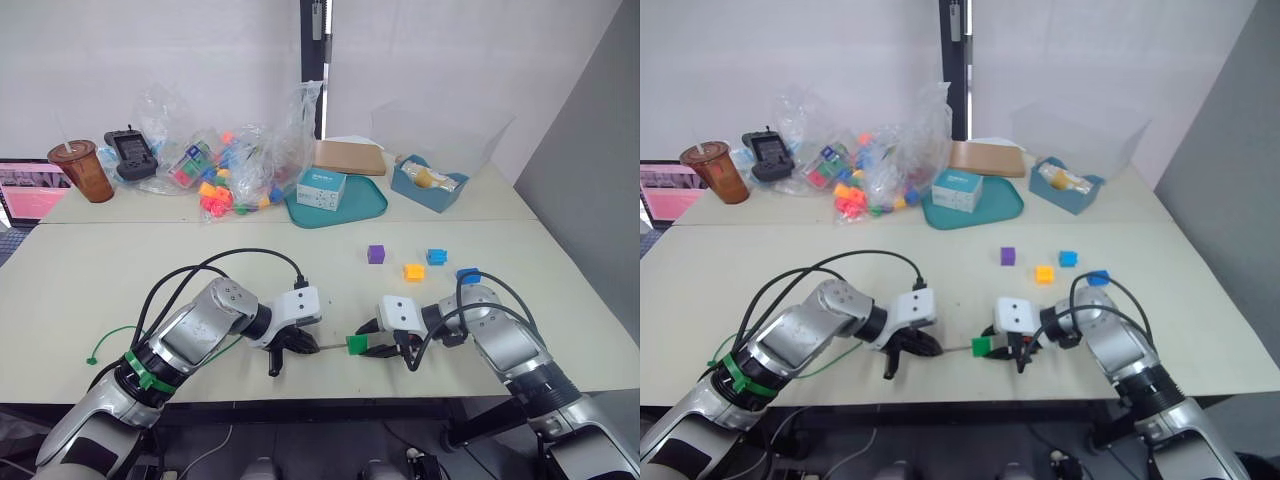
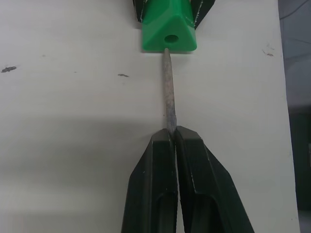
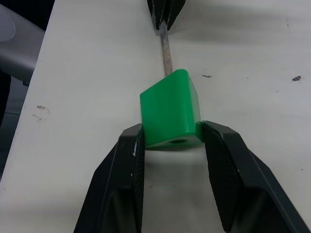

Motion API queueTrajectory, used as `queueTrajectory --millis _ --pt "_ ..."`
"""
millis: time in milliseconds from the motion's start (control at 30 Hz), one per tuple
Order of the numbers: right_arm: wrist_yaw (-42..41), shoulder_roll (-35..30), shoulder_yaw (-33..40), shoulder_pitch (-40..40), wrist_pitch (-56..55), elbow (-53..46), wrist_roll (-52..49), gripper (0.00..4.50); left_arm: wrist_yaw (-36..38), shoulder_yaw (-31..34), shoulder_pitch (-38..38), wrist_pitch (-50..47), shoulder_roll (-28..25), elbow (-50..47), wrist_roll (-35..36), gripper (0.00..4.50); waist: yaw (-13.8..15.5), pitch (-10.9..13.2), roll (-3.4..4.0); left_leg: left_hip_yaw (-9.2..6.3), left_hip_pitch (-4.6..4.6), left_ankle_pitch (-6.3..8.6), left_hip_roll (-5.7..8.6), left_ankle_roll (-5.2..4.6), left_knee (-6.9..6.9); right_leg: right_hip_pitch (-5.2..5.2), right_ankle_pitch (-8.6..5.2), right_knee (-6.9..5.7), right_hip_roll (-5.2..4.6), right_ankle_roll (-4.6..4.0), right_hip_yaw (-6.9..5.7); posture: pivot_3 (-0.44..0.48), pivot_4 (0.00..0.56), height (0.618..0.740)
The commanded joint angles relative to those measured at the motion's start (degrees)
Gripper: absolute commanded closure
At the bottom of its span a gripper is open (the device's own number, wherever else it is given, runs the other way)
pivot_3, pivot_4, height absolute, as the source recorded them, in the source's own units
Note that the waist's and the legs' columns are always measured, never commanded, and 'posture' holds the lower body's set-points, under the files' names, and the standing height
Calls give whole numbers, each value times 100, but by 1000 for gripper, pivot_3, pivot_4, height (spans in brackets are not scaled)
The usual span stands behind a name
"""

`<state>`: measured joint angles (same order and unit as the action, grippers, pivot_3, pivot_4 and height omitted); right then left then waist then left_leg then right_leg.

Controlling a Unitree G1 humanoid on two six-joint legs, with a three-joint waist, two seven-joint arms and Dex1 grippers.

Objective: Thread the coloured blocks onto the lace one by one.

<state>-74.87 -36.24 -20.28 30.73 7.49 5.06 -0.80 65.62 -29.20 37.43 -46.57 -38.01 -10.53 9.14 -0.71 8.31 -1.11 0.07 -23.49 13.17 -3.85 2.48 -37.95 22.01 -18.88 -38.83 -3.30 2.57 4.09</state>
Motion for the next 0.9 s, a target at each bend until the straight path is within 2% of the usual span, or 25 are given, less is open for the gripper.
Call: queueTrajectory --millis 33,600,900 --pt "-11 -23 -236 -71 33 42 197 3228 17 77 101 11 57 -247 87 4500 0 0 0 0 0 0 0 0 0 0 0 0 0 0 0 0 150 740" --pt "-10 -128 -311 -210 132 -145 207 3228 -24 111 261 -31 232 -236 102 4500 19 0 0 0 2 0 1 0 -3 -7 0 3 -1 0 -1 0 150 740" --pt "25 -181 -324 -260 197 -209 218 3228 25 65 234 -206 324 -546 188 4500 18 0 0 -2 4 0 0 -1 -5 -10 0 6 0 0 -1 0 150 740"
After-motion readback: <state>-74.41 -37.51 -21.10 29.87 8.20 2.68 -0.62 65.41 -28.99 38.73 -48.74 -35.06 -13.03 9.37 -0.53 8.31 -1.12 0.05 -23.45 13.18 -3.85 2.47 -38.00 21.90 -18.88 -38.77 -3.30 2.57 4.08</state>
